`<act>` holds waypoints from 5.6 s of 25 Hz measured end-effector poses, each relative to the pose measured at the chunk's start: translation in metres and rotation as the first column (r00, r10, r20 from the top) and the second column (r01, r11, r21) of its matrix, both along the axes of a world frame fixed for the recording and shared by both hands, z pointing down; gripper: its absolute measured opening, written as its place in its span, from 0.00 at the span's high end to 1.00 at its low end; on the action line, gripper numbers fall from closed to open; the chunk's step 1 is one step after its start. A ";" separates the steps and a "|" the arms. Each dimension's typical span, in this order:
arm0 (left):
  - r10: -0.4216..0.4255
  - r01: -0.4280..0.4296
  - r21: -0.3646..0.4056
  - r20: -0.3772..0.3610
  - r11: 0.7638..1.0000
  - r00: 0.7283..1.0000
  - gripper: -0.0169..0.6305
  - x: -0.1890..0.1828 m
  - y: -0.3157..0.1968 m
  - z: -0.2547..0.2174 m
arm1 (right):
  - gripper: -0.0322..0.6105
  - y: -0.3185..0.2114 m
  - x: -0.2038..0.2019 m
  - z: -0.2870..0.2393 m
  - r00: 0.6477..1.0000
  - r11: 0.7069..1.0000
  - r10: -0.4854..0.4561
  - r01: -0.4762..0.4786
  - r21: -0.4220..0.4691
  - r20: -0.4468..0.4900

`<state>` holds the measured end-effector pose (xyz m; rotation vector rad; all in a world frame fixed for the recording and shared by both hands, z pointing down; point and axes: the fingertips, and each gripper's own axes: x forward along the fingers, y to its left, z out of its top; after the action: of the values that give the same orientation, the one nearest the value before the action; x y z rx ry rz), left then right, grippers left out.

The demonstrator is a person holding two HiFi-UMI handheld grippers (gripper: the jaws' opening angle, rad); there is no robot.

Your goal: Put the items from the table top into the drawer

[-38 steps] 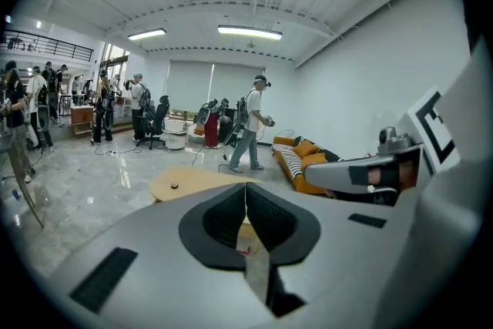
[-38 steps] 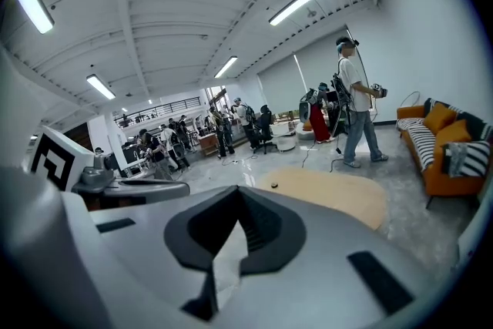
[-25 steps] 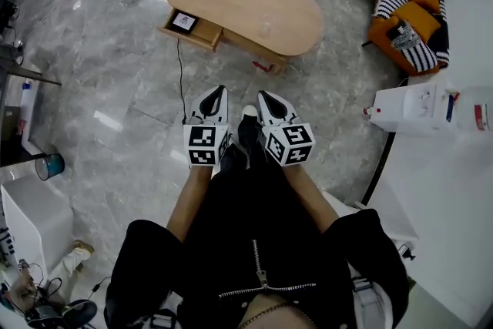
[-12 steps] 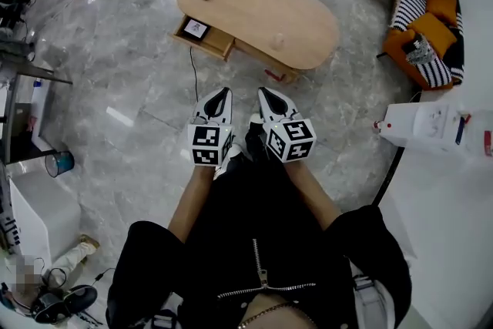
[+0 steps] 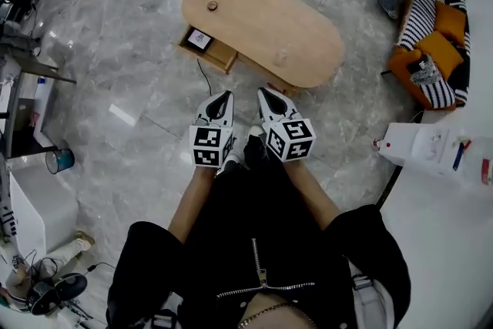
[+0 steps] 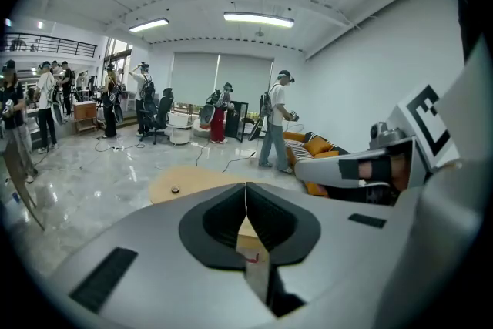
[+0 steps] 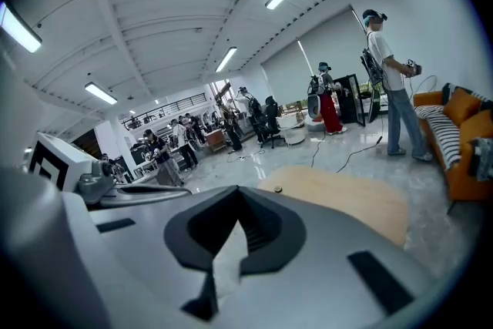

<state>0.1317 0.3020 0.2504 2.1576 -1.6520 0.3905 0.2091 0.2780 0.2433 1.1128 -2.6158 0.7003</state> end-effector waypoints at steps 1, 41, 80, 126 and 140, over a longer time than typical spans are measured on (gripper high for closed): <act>-0.002 0.002 -0.002 0.000 1.000 1.000 0.95 0.001 -0.003 0.000 | 0.94 -0.003 0.002 0.000 1.000 1.000 0.000 0.000 -0.001 0.002; 0.066 -0.068 -0.056 -0.034 0.996 0.997 0.95 -0.043 -0.152 0.021 | 0.94 -0.154 -0.037 0.005 0.997 0.997 0.067 -0.068 -0.035 -0.038; 0.157 -0.160 -0.141 -0.034 0.977 0.987 0.95 -0.082 -0.321 0.054 | 0.94 -0.329 -0.064 0.038 0.986 0.979 0.166 -0.166 -0.117 -0.008; 0.305 -0.303 -0.269 -0.034 0.914 0.952 0.95 -0.025 -0.415 0.188 | 0.93 -0.403 0.020 0.219 0.927 0.918 0.296 -0.343 -0.201 -0.230; 0.380 -0.386 -0.318 -0.082 0.866 0.921 0.95 0.012 -0.413 0.255 | 0.84 -0.375 0.055 0.290 0.876 0.856 0.360 -0.447 -0.259 -0.321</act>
<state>0.1436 -0.1106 0.5051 2.2078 -1.0439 0.7061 0.2644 -0.0971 0.5328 1.5465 -1.9644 0.9523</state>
